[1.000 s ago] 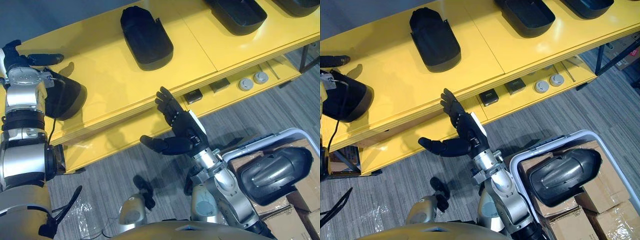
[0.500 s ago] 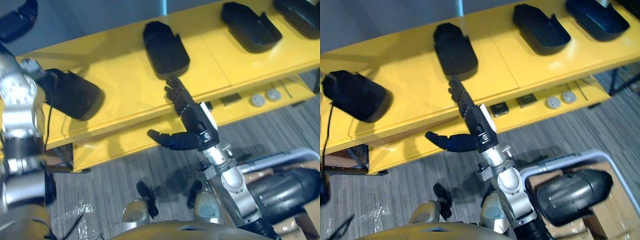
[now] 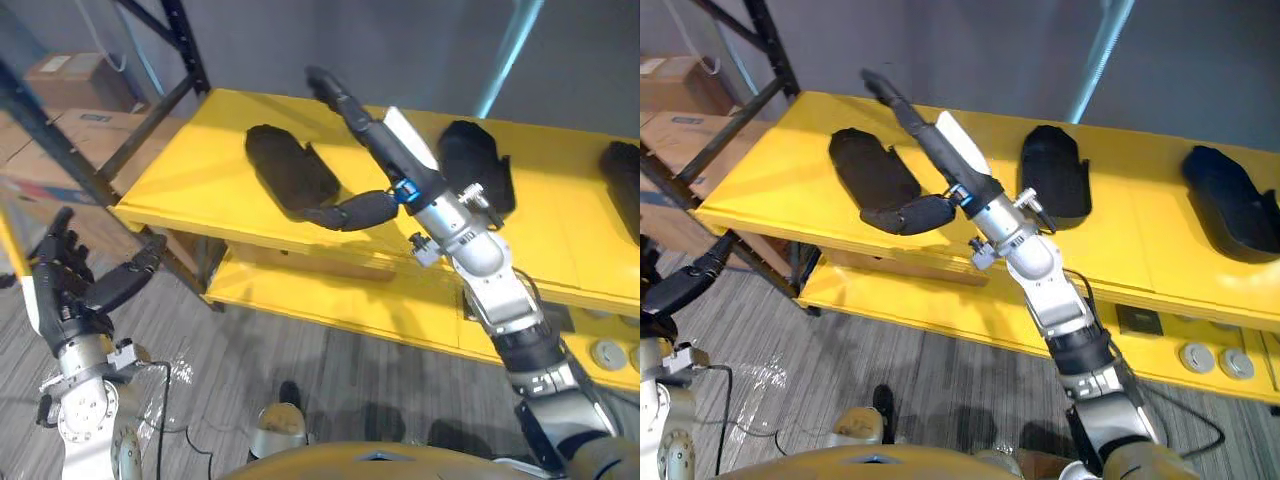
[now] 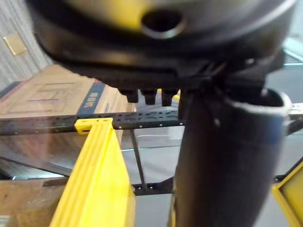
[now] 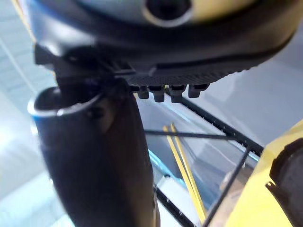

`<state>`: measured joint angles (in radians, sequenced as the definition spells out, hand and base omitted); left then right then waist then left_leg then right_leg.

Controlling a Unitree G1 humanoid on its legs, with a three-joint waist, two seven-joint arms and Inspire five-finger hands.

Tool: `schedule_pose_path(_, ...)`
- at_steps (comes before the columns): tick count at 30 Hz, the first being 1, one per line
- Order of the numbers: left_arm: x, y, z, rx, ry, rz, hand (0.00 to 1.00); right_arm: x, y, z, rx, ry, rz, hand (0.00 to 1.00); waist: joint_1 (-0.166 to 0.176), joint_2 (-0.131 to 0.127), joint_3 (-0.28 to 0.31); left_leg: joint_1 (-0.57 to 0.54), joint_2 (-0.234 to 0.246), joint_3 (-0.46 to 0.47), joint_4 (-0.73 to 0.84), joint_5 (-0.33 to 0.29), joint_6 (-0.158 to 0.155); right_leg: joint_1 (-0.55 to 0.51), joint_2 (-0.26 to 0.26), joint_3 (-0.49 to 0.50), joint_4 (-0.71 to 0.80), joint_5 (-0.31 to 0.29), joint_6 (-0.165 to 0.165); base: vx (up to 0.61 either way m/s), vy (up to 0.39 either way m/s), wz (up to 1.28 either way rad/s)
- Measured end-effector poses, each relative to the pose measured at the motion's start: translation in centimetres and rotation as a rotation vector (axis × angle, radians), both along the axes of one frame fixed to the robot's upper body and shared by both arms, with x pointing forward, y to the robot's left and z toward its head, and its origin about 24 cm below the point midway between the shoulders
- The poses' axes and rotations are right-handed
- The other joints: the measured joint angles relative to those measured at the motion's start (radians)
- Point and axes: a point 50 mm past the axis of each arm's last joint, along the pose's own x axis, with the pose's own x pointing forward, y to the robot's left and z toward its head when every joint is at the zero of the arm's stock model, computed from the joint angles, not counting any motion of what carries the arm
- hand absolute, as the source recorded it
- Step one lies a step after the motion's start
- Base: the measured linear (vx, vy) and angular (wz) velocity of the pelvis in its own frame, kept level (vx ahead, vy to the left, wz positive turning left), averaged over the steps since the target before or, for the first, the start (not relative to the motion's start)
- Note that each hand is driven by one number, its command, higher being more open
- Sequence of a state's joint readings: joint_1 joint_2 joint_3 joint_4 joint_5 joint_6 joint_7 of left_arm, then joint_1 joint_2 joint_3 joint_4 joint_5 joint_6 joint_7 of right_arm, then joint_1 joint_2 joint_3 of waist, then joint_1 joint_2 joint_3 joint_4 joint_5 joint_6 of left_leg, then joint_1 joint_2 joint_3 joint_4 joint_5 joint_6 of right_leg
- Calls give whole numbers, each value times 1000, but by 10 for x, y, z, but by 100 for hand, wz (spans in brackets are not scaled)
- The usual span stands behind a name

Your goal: Walk over and take three plastic housings, then place them on the shelf

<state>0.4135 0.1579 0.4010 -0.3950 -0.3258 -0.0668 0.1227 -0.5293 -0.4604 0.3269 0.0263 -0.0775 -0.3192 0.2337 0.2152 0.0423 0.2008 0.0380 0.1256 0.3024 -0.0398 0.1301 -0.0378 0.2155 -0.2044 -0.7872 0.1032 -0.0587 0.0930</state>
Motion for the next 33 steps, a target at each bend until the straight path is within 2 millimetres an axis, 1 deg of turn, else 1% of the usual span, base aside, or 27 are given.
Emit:
schedule_pose_path(3, -3, -7, -2, -25, -10, -83, 100, 16, -3, -24, -172, 66, -51, 100, 11, -12, -9, -15, -9, -27, -2, 9, 6, 5, -3, -27, -1, 1, 2, -39, 39, 27)
schedule_pose_path(6, -2, -14, -5, -63, -11, -141, 100, 25, -13, -39, -317, 112, -83, 100, 35, -13, -10, -16, -13, -35, -13, 23, 4, 6, -3, -36, -1, 4, 6, -34, 33, 10)
schedule_pose_path(7, -3, -15, -6, -63, -6, -146, 100, 26, -12, -40, -341, 113, -80, 100, 35, -14, -10, -15, -13, -36, -17, 26, 3, 6, -2, -37, -1, 5, 6, -27, 13, 7)
schedule_pose_path(11, -5, -23, -13, -92, 21, -185, 100, 30, -2, -42, -585, 29, -52, 100, 38, -17, -12, -11, -12, -44, -17, 28, 2, 14, 0, -45, -1, 7, 11, -18, 3, 5)
schedule_pose_path(12, -4, -28, -14, -99, 22, -211, 100, 34, -3, -44, -631, 28, -63, 100, 45, -21, -14, -13, -11, -49, -17, 30, 1, 14, 1, -49, -1, 7, 11, -18, 0, 7)
schedule_pose_path(15, -2, -33, -16, -105, 24, -247, 100, 41, -10, -47, -661, 54, -110, 100, 61, -27, -17, -13, -13, -54, -22, 33, 2, 16, 1, -56, -1, 7, 10, -24, 6, 7)
schedule_pose_path(16, -2, -33, -16, -105, 25, -248, 100, 42, -12, -47, -659, 60, -121, 100, 61, -28, -18, -13, -13, -56, -24, 35, 2, 17, 1, -58, 0, 7, 10, -20, 9, 7)
schedule_pose_path(17, -2, -33, -16, -113, 22, -246, 100, 45, -14, -45, -647, 70, -137, 100, 62, -28, -18, -12, -14, -56, -28, 38, 2, 17, 1, -59, 0, 7, 10, -43, 12, 5)
schedule_pose_path(19, -1, -33, -17, -144, 11, -240, 100, 57, -21, -37, -630, 96, -206, 100, 62, -28, -18, -7, -14, -58, -37, 47, 4, 16, 1, -59, 4, 7, 10, -69, 16, 2)
schedule_pose_path(21, -1, -34, -18, -154, 15, -242, 100, 60, -25, -36, -635, 112, -235, 100, 65, -28, -18, -2, -13, -57, -42, 49, 3, 18, 1, -59, 6, 6, 9, -40, 7, -1)
schedule_pose_path(24, 0, -37, -20, -194, 12, -256, 100, 66, -31, -40, -638, 155, -274, 100, 74, -28, -18, 4, -12, -56, -43, 51, 3, 23, 0, -58, 9, 1, 2, -57, 6, -2)
schedule_pose_path(27, 3, -44, -22, -212, 8, -289, 100, 78, -38, -45, -626, 235, -344, 100, 83, -27, -17, 4, -10, -58, -43, 53, 1, 23, -1, -59, 12, 0, 0, -55, 7, 1)
schedule_pose_path(29, 4, -48, -24, -224, 23, -311, 100, 83, -38, -44, -605, 274, -378, 100, 85, -26, -17, 4, -10, -59, -43, 53, 1, 23, -1, -59, 12, 0, 0, -48, 8, 1)
schedule_pose_path(33, 6, -54, -30, -258, 69, -334, 100, 90, -36, -37, -594, 332, -381, 100, 84, -23, -15, 5, -10, -58, -43, 54, 2, 22, -1, -59, 10, 0, 0, -39, 3, -1)
